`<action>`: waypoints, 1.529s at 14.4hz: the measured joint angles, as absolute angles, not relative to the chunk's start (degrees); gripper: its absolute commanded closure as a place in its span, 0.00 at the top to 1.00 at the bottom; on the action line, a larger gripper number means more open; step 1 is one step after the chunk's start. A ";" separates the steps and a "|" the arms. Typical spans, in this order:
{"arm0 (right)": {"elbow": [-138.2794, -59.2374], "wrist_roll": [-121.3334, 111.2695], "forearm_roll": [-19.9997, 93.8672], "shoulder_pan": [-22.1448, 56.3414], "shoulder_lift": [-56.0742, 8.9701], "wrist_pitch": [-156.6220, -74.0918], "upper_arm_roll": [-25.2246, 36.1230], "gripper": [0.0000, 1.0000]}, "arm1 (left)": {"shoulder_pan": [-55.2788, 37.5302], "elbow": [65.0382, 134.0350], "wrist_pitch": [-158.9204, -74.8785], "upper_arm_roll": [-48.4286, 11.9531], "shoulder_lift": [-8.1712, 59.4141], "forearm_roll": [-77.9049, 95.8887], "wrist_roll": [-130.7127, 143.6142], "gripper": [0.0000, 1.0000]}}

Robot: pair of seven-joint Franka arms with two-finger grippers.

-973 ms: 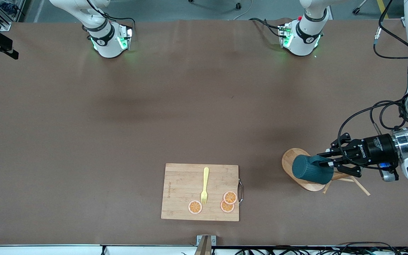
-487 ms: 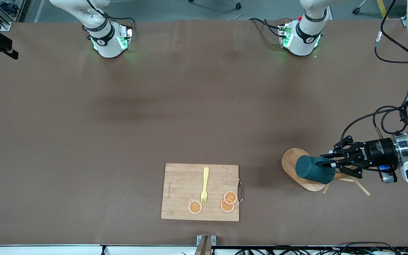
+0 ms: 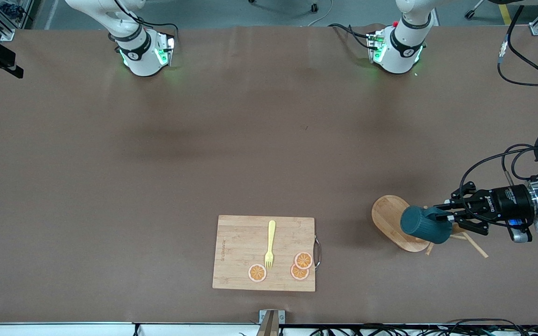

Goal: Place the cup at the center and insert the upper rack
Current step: 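Lower the mug handle onto a mug-tree peg with the left gripper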

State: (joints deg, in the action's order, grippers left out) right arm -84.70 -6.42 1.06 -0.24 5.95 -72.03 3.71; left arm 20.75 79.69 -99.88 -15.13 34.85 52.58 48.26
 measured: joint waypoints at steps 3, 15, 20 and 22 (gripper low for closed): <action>-84.70 -6.42 1.06 -0.24 5.95 -72.03 3.71 1.00 | 21.05 79.69 -99.87 -15.13 35.52 52.58 46.81 0.01; -84.70 -6.43 1.06 -0.28 5.95 -72.10 3.91 1.00 | 21.63 79.69 -99.87 -15.12 36.98 52.58 44.39 0.12; -84.70 -6.43 1.06 -0.28 5.95 -72.15 4.03 1.00 | 21.63 79.69 -99.87 -15.12 37.52 52.58 44.38 0.30; -84.70 -6.43 1.06 -0.28 5.95 -72.20 4.08 1.00 | 21.64 79.66 -99.87 -15.12 37.58 52.58 44.36 0.64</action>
State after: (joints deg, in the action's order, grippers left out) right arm -84.70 -6.43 1.06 -0.28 5.95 -72.20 4.08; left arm 21.64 79.66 -99.87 -15.12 37.58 52.58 44.36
